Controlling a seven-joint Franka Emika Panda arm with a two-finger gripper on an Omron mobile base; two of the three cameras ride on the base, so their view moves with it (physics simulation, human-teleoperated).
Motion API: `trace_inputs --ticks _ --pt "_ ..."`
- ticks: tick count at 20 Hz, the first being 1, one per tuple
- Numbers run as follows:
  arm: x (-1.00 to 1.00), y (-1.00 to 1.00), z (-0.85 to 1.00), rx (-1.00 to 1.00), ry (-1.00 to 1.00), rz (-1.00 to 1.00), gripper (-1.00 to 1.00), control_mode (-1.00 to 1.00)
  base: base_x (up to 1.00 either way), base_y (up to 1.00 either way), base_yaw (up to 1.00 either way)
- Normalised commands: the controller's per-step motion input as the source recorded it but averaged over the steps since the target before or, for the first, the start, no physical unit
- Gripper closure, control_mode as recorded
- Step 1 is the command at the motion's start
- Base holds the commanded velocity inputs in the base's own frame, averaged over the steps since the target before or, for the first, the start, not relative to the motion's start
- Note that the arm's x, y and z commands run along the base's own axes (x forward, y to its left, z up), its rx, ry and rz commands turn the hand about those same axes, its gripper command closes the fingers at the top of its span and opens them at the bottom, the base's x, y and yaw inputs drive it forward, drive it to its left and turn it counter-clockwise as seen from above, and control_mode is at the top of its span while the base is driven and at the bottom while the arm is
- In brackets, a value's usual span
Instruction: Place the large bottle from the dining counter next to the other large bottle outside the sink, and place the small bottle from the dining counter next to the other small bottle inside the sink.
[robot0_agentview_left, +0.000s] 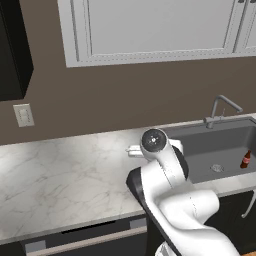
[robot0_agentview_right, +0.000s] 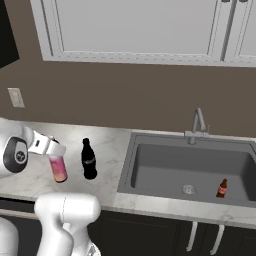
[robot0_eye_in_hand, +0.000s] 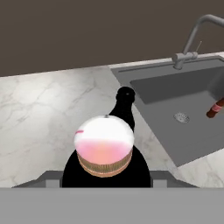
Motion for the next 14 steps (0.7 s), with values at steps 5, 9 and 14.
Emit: trace_inputs --ticks 5,9,14 --pt "0.18 -0.08 -0.14 0.00 -0.04 -0.03 1.00 -1.00 0.00 0.00 0.00" --pt "0.23 -0.02 -0.14 0.00 -0.02 0.00 1.00 -1.00 0.00 0.00 0.00" --pt "0.29 -0.01 -0.16 0.00 -0.01 0.00 1.00 -1.00 0.00 0.00 0.00"
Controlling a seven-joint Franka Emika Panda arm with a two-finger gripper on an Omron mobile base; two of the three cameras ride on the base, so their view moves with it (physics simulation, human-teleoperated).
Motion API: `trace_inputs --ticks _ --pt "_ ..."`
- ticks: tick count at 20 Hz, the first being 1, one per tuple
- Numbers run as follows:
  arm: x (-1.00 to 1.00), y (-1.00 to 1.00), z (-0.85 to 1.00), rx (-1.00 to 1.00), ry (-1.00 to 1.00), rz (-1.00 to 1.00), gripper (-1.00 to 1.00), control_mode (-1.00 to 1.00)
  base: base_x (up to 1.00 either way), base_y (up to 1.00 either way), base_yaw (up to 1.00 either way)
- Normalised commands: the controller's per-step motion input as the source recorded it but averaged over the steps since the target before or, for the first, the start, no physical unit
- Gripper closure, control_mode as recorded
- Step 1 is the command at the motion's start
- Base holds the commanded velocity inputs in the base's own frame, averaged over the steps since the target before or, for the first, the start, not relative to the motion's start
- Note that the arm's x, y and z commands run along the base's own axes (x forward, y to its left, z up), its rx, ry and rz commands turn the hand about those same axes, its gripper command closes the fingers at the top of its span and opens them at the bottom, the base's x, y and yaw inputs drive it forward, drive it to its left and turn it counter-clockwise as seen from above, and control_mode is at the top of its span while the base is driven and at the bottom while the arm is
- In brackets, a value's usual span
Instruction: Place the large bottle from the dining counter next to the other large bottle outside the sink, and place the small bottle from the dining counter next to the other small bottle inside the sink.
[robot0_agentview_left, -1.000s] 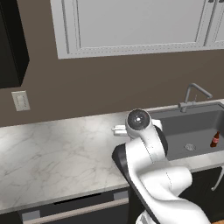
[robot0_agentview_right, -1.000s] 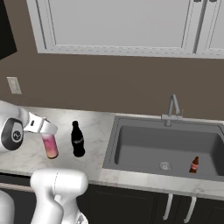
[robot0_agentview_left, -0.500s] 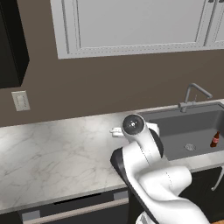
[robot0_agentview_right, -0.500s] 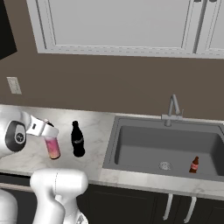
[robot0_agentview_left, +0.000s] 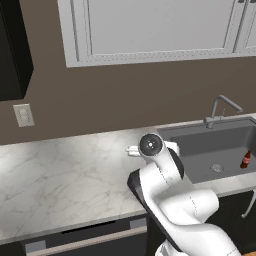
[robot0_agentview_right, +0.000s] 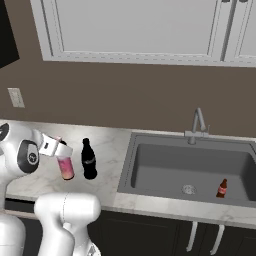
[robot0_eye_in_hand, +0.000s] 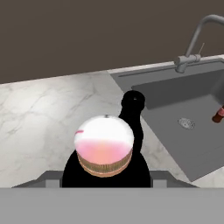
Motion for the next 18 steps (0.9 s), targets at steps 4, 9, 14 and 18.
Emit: trace_inputs --ticks 4,9,14,18 --pt "0.25 -0.04 -0.02 0.00 0.00 0.00 1.00 -1.00 0.00 0.00 0.00" --pt "0.13 0.00 -0.17 0.00 0.02 0.00 1.00 -1.00 0.00 0.00 0.00" --pt "0.02 0.07 -0.39 -0.01 0.03 0.00 1.00 -1.00 0.00 0.00 0.00" --pt "0.06 0.01 -0.27 -0.01 -0.01 0.00 1.00 -1.00 0.00 0.00 0.00"
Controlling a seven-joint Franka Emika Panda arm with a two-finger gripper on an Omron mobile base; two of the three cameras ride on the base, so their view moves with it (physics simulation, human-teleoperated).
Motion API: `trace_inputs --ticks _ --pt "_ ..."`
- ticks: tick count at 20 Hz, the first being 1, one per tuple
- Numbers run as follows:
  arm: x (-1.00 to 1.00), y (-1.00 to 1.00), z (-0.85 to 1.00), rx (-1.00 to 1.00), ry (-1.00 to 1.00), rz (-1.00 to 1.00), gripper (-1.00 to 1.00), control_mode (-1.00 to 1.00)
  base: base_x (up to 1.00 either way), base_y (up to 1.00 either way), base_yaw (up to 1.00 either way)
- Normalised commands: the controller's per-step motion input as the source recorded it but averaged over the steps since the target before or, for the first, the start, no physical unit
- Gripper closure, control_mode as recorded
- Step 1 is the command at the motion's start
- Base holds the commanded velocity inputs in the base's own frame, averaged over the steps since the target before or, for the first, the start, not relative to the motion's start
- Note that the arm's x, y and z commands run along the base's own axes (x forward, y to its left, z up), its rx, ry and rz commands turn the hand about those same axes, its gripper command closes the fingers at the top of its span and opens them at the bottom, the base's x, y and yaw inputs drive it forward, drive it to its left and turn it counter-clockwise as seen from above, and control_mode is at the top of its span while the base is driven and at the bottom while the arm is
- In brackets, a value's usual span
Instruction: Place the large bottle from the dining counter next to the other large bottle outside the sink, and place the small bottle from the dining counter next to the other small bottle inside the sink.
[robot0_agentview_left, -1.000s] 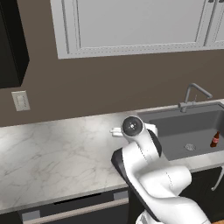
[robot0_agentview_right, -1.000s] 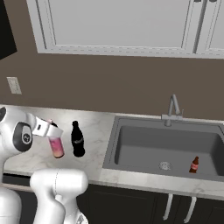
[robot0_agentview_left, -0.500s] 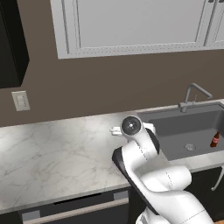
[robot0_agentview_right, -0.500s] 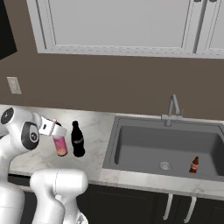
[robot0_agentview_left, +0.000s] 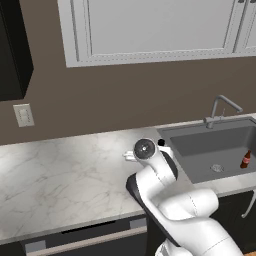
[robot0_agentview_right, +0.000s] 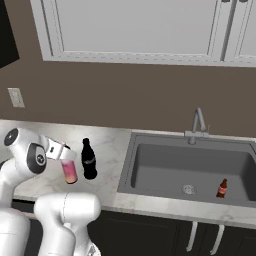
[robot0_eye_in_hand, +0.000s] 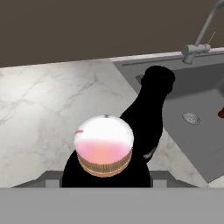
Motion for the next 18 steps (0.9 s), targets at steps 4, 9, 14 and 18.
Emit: trace_inputs --ticks 4,9,14,18 --pt "0.06 0.00 -0.15 0.00 -0.04 0.00 1.00 -1.00 0.00 0.00 0.00" --pt "0.09 0.00 -0.22 0.00 -0.03 0.00 1.00 -1.00 0.00 0.00 0.00" --pt "0.15 -0.03 -0.20 0.00 0.00 0.00 1.00 -1.00 0.00 0.00 0.00" --pt "0.15 -0.01 -0.22 0.00 0.00 0.00 1.00 -1.00 0.00 0.00 0.00"
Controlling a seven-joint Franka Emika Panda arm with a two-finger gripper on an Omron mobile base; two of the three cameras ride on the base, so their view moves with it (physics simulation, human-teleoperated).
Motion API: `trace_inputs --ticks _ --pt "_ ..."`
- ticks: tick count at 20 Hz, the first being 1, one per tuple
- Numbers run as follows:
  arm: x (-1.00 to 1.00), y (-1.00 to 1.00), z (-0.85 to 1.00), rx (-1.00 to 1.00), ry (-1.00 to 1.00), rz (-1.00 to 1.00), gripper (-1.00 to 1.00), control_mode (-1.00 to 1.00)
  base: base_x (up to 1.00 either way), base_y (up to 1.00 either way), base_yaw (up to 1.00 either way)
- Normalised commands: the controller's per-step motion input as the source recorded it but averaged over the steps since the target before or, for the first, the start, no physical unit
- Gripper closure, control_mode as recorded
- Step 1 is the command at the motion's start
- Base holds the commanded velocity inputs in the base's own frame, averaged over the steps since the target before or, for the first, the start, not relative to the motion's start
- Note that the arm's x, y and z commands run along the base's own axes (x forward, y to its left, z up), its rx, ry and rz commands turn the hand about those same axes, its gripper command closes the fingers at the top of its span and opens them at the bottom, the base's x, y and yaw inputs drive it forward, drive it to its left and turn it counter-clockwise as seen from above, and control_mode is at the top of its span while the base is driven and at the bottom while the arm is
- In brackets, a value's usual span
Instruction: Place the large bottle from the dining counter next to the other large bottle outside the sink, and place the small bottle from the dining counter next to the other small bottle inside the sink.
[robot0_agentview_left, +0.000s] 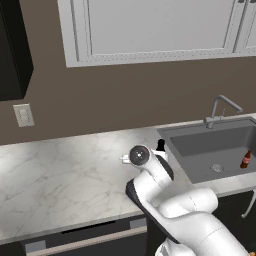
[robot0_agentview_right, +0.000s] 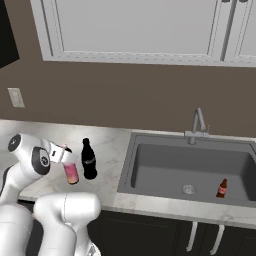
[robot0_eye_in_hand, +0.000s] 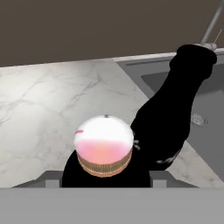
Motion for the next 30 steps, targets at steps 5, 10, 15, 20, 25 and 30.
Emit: trace_inputs --ticks 5,10,15,20,25,30 --pt "0.14 -0.02 -0.27 0.00 0.00 0.00 1.00 -1.00 0.00 0.00 0.00" --pt "0.16 -0.10 -0.37 0.00 0.00 0.00 1.00 -1.00 0.00 0.00 0.00" --pt "0.00 -0.30 -0.30 0.01 0.00 0.00 1.00 -1.00 0.00 0.00 0.00" --pt "-0.42 -0.29 -0.34 0.01 -0.01 0.00 1.00 -1.00 0.00 0.00 0.00" --pt "-0.19 -0.14 -0.41 0.01 -0.03 0.00 1.00 -1.00 0.00 0.00 0.00" --pt "0.05 -0.14 -0.40 0.02 -0.03 -0.01 -1.00 -1.00 0.00 0.00 0.00"
